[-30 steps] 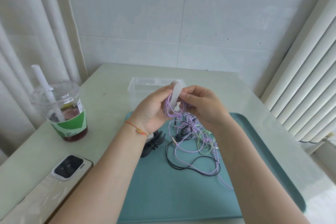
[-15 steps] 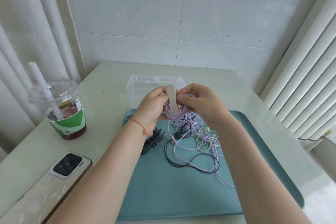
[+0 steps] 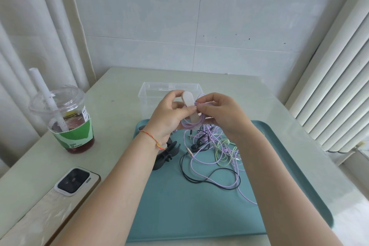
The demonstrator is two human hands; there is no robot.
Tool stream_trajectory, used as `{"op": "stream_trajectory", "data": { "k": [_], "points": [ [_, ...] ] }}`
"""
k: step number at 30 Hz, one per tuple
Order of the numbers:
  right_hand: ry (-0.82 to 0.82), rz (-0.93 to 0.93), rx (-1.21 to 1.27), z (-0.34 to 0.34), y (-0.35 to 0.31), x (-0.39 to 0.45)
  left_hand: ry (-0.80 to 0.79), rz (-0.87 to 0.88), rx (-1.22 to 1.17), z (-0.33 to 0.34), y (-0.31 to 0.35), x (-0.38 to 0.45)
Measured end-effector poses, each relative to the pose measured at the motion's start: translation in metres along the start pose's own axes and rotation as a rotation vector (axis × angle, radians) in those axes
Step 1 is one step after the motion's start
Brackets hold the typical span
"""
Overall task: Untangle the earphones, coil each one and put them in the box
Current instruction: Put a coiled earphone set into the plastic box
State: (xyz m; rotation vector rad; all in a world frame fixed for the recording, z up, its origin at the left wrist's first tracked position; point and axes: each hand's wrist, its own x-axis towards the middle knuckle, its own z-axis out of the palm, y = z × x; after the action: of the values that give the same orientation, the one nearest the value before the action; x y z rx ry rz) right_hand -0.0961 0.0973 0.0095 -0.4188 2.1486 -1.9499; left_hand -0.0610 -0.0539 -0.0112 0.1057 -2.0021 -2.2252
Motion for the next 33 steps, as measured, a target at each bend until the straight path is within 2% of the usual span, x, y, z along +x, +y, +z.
{"op": "stream_trajectory", "data": {
  "k": [7, 13, 19, 24, 33],
  "points": [
    [0.028, -0.067, -0.19, -0.002, -0.002, 0.001, 0.109, 0.042, -0.108, 0.002, -0.001, 0.004],
    [0.124, -0.097, -0.336, 0.0, 0.001, 0.003, 0.193, 0.06, 0.032, -0.001, -0.002, 0.001],
    [0.199, -0.073, -0.299, 0.006, 0.005, 0.006, 0.296, 0.12, -0.018, 0.005, -0.005, 0.004],
    [0.234, -0.038, -0.15, 0.007, 0.004, 0.006, 0.331, 0.162, -0.091, 0.009, -0.005, 0.004],
    [0.13, 0.103, 0.473, 0.006, -0.003, 0.0, 0.36, 0.248, -0.251, 0.01, -0.005, 0.006]
  ]
}}
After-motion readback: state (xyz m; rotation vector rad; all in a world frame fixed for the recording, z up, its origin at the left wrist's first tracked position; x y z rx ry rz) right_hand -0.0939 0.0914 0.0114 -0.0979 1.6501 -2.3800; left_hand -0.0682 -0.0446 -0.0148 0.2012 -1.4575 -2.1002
